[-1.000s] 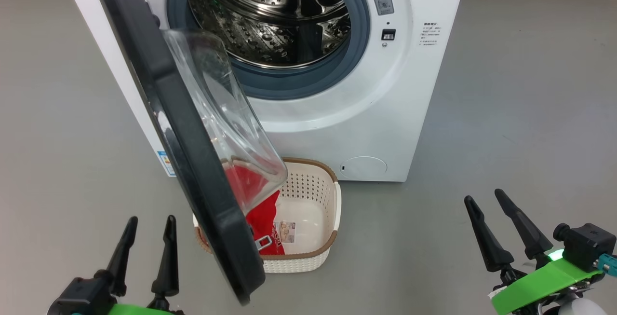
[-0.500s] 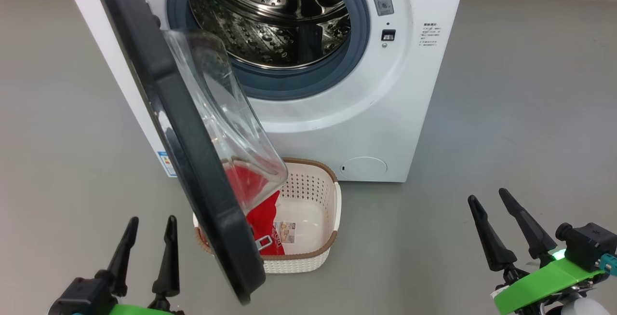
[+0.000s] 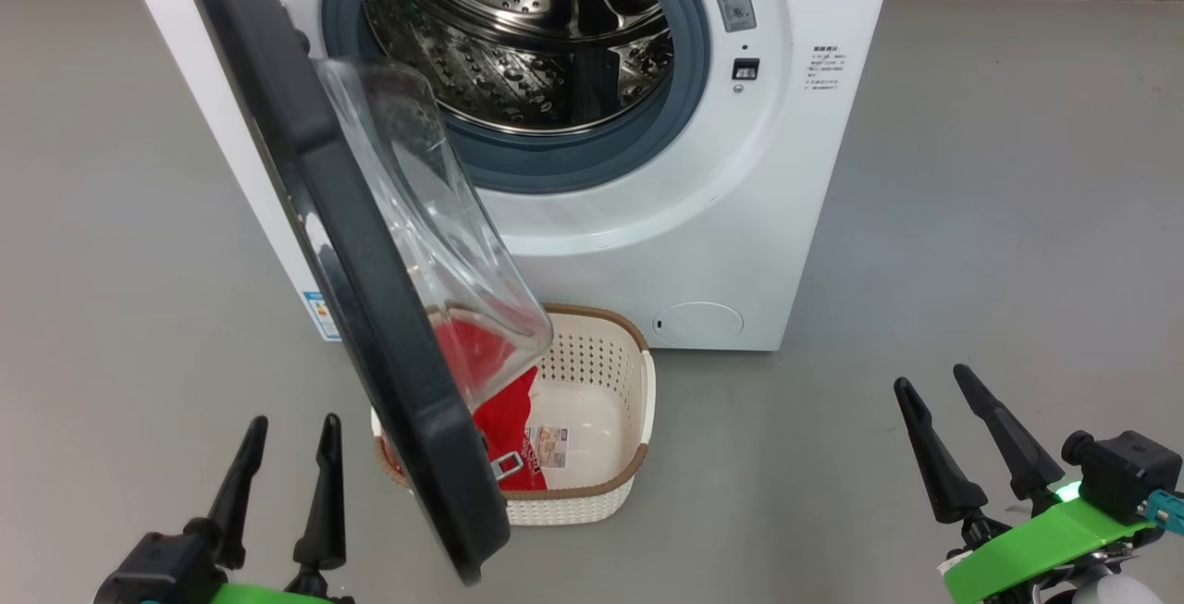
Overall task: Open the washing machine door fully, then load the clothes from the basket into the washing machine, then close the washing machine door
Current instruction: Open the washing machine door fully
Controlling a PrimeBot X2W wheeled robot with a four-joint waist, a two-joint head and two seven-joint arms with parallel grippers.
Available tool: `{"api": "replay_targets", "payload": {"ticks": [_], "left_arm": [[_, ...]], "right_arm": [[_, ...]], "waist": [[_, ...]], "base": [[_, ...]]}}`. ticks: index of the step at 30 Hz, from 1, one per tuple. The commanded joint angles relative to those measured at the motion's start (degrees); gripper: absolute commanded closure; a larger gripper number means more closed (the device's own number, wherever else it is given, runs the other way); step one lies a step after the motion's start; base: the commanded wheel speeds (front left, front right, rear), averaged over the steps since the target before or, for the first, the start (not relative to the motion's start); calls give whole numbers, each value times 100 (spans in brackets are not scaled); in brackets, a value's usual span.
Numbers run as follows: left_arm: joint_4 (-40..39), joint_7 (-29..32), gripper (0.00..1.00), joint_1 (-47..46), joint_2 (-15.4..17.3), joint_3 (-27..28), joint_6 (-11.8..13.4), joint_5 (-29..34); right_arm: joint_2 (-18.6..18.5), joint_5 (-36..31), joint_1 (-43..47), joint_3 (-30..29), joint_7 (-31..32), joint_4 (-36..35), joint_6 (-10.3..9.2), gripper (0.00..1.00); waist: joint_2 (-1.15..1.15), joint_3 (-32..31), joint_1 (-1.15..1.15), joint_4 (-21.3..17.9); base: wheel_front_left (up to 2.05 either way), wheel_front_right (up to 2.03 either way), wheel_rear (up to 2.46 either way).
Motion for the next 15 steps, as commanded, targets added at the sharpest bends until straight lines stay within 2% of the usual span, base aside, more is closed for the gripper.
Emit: {"api": "replay_targets", "payload": {"ticks": [1,6,7,8,9,10,11,12,15], "left_arm": [[-126,-47,0,-61,98,166,-17,81],[-109,-47,0,-67,99,175,-17,76],[-105,-47,3,-68,98,177,-17,74],[-105,-47,21,-69,98,177,-17,71],[-105,-47,50,-71,98,178,-17,68],[-107,-47,60,-72,97,180,-17,66],[-115,-47,85,-76,97,186,-17,60],[-122,-47,100,-80,96,193,-17,53],[-149,-47,100,-81,93,211,-17,39]], "right_arm": [[-86,-22,59,80,-69,-146,9,0],[-92,-27,71,70,-69,-149,9,0],[-93,-29,73,68,-69,-149,9,0],[-93,-30,75,65,-69,-150,9,0],[-93,-30,76,62,-69,-150,9,0],[-93,-30,77,61,-69,-150,9,0],[-93,-28,79,60,-69,-151,9,0],[-92,-28,80,59,-69,-152,9,0],[-80,-33,90,50,-69,-156,9,0]], "waist": [[0,1,0,4],[0,2,0,8],[0,1,0,9],[0,0,0,9],[0,0,0,9],[0,-2,0,10],[0,-3,0,11],[0,-3,0,11],[0,-9,0,15]], "base": [[0,0,0],[0,0,0],[0,0,0],[0,0,0],[0,0,0],[0,0,0],[0,0,0],[0,0,0],[0,0,0]]}}
